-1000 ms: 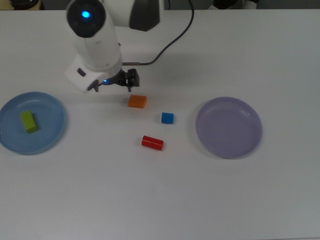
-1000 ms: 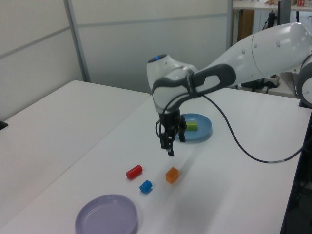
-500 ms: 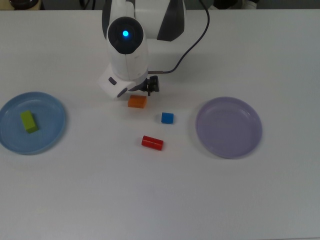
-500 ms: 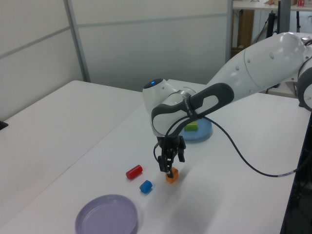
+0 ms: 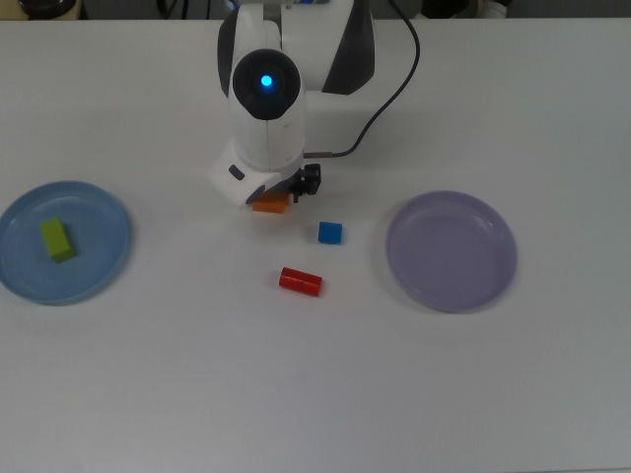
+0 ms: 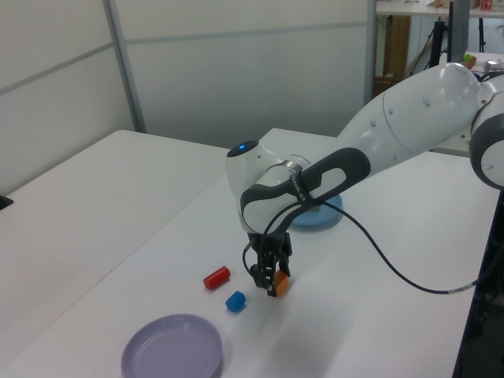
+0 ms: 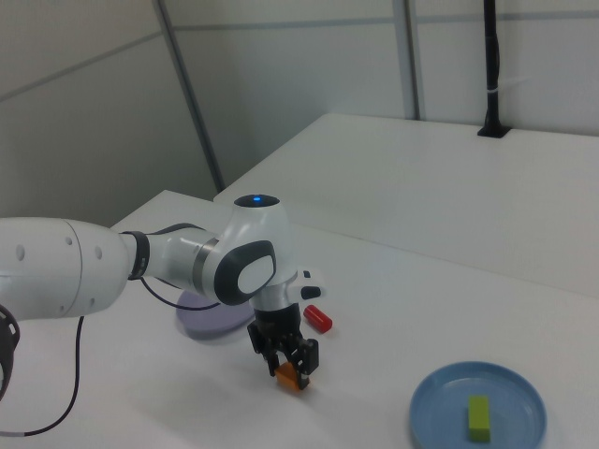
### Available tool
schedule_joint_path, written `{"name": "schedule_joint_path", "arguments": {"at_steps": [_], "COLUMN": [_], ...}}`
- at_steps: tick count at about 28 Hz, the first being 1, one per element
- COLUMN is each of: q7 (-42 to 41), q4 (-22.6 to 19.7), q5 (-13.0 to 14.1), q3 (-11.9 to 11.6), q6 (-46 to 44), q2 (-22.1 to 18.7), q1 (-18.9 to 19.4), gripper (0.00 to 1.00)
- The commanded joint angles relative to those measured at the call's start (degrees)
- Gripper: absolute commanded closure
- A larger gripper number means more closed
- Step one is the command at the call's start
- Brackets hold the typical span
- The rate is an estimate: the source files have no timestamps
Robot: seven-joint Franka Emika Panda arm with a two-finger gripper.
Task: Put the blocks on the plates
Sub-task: 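Carry the orange block onto the blue plate beside the green block, release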
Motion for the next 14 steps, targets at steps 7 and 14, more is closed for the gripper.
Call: {"name": "schedule_joint_path", "arguments": {"at_steps": [7,14], "q7": [-1.29,-2.53], "q4": [1.8,6.11], "q5": [-0.48,-0.48], "q3": [-1.01,-2.86], "q6": [0.76,0.4], "q2": [-0.15,-0.07], "q1": [0.16,-2.91], "gripper": [0.79,0.8]}}
